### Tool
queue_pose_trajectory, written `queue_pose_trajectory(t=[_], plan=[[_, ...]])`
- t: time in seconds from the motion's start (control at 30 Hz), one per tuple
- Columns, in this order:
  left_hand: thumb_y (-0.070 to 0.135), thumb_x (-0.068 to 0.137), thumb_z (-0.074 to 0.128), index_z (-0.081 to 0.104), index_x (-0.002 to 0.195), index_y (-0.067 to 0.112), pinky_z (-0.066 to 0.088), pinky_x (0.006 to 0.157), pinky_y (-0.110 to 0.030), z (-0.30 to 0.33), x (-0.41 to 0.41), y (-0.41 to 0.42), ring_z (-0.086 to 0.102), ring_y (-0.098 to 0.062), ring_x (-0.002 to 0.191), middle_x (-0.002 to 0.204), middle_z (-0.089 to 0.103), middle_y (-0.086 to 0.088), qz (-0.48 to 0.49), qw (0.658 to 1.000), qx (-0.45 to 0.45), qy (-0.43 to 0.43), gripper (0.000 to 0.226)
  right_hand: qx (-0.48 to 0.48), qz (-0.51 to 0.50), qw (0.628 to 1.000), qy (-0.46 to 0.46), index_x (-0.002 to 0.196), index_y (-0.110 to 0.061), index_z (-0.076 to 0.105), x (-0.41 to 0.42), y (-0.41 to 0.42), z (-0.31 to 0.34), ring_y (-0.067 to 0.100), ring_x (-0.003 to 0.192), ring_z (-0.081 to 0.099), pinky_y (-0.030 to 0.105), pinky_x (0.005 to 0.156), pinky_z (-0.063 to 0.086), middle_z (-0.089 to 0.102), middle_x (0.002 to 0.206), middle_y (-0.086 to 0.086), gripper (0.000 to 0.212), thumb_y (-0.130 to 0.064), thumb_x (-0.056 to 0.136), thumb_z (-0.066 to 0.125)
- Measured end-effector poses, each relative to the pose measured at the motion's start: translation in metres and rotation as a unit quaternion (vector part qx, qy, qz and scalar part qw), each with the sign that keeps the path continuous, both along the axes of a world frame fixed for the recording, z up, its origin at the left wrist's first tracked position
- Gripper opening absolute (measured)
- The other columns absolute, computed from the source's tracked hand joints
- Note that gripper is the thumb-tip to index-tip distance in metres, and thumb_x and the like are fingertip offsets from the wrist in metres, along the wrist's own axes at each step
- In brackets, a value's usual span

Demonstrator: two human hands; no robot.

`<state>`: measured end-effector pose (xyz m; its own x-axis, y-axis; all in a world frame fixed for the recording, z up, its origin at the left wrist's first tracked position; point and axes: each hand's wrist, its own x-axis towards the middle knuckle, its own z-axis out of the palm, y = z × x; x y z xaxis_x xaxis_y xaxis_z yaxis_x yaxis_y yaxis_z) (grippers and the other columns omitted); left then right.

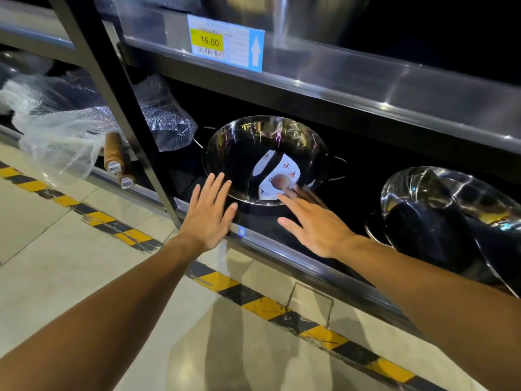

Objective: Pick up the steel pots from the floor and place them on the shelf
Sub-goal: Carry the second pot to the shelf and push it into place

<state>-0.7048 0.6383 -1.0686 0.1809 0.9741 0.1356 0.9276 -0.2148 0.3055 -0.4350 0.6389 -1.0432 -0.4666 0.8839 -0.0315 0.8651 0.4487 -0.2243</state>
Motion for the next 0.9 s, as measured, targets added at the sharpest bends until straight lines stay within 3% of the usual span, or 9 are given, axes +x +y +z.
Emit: queue_pose_trajectory(t=[0.1, 0.2, 0.3, 0.4, 0.57, 0.63, 0.73, 0.9], plan=[[0.044, 0.104, 0.025, 0.01, 0.157, 0.017, -0.006, 0.123, -0.043, 0.0, -0.001, -0.006, -0.013, -0.018, 0.152, 0.167, -0.001, -0.005, -0.026, 1.0, 0.015, -0.004, 0.062, 0.048, -0.026, 0.998, -0.042, 0.159, -0.026, 0.014, 0.001, -0.011, -0.007, 0.02, 0.144, 0.036, 0.039, 0.112, 0.039, 0.025, 0.164, -0.005, 0.07, -0.062, 0.1, 0.024], [0.044, 0.103, 0.027, 0.014, 0.157, 0.028, 0.0, 0.124, -0.048, -0.005, -0.006, -0.018, -0.011, -0.019, 0.152, 0.167, 0.003, 0.0, -0.093, 0.995, 0.039, 0.02, 0.058, 0.087, -0.053, 0.992, -0.074, 0.16, -0.022, 0.012, 0.001, -0.024, -0.017, 0.028, 0.135, 0.046, 0.04, 0.101, 0.045, 0.035, 0.159, 0.003, 0.075, -0.064, 0.098, 0.021], [0.044, 0.103, 0.026, 0.006, 0.157, 0.034, -0.005, 0.123, -0.045, -0.008, -0.008, -0.019, -0.019, -0.016, 0.151, 0.166, -0.007, 0.005, -0.094, 0.995, 0.017, 0.028, 0.058, 0.082, -0.056, 0.989, -0.107, 0.16, -0.022, 0.002, 0.004, -0.021, -0.018, 0.032, 0.149, 0.027, 0.042, 0.112, 0.038, 0.022, 0.165, 0.007, 0.08, -0.068, 0.095, 0.014], [0.044, 0.104, 0.026, 0.002, 0.157, 0.034, -0.008, 0.121, -0.04, -0.005, -0.002, -0.014, -0.023, -0.016, 0.149, 0.165, -0.013, 0.005, -0.089, 0.996, 0.007, 0.013, 0.059, 0.065, -0.058, 0.987, -0.134, 0.159, -0.025, -0.008, 0.006, -0.01, -0.017, 0.026, 0.153, -0.015, 0.043, 0.125, 0.008, -0.006, 0.168, 0.004, 0.082, -0.071, 0.095, 0.013], [0.043, 0.104, 0.024, -0.001, 0.157, 0.028, -0.001, 0.124, -0.044, 0.001, 0.007, -0.009, -0.021, -0.022, 0.15, 0.165, -0.014, -0.002, -0.073, 0.996, -0.009, 0.047, 0.06, 0.007, -0.099, 0.988, -0.122, 0.151, -0.029, -0.024, 0.0, 0.002, -0.013, 0.018, 0.145, -0.035, 0.044, 0.124, -0.006, -0.026, 0.163, 0.0, 0.084, -0.075, 0.091, 0.01], [0.046, 0.103, 0.024, -0.005, 0.156, 0.028, -0.003, 0.124, -0.045, 0.005, 0.011, -0.007, -0.023, -0.023, 0.15, 0.165, -0.016, -0.004, -0.06, 0.996, -0.029, 0.063, 0.063, -0.025, -0.105, 0.988, -0.114, 0.152, -0.029, -0.023, -0.003, 0.004, -0.006, 0.016, 0.144, -0.036, 0.041, 0.123, -0.01, -0.03, 0.162, -0.001, 0.083, -0.075, 0.092, 0.012], [0.05, 0.102, 0.023, -0.006, 0.157, 0.024, -0.009, 0.123, -0.042, 0.012, 0.022, -0.009, -0.022, -0.026, 0.15, 0.165, -0.015, -0.008, -0.047, 0.996, -0.038, 0.071, 0.067, -0.038, -0.096, 0.991, -0.089, 0.157, -0.028, -0.013, 0.0, 0.002, 0.012, 0.014, 0.148, -0.028, 0.037, 0.122, -0.012, -0.021, 0.165, -0.003, 0.08, -0.071, 0.096, 0.014], [0.046, 0.102, 0.029, 0.005, 0.158, 0.018, -0.005, 0.123, -0.044, 0.03, 0.055, -0.02, -0.009, -0.028, 0.153, 0.166, 0.003, -0.011, -0.121, 0.988, 0.022, 0.092, 0.067, -0.005, -0.069, 0.997, -0.026, 0.16, -0.029, 0.004, 0.028, -0.026, 0.052, 0.008, 0.152, -0.012, 0.033, 0.121, -0.001, 0.001, 0.168, -0.011, 0.072, -0.063, 0.1, 0.025]])
